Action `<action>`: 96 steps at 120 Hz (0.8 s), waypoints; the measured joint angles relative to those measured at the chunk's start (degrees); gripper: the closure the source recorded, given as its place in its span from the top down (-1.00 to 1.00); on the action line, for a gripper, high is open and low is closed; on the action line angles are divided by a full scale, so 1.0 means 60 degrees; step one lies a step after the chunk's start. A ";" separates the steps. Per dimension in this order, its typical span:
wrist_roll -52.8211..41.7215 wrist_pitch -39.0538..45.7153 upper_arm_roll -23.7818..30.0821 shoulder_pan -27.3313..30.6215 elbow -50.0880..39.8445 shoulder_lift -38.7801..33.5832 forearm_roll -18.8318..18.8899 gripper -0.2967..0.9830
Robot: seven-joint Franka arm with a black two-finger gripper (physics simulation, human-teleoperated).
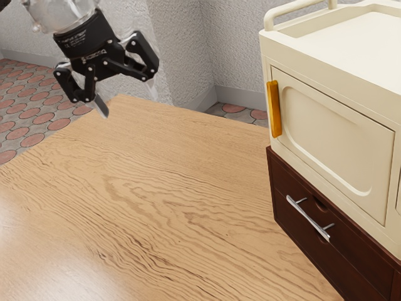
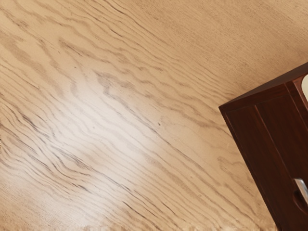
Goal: Pull the drawer handle with one arm to open the drawer
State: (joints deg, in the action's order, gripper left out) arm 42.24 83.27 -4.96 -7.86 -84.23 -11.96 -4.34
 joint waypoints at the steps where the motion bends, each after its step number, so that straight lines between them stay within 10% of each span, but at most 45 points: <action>1: 0.0065 0.0077 0.0001 -0.0036 -0.0169 -0.0068 -0.0003 0.50; 53: 0.2436 0.3464 0.0035 -0.1527 -0.3916 -0.1046 -0.0325 0.50; 96: 0.3360 0.5547 0.0418 -0.1798 -0.4230 -0.0368 -0.0972 0.49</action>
State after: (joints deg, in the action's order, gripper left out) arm 62.39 116.55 -2.46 -18.65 -109.61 -14.17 -10.18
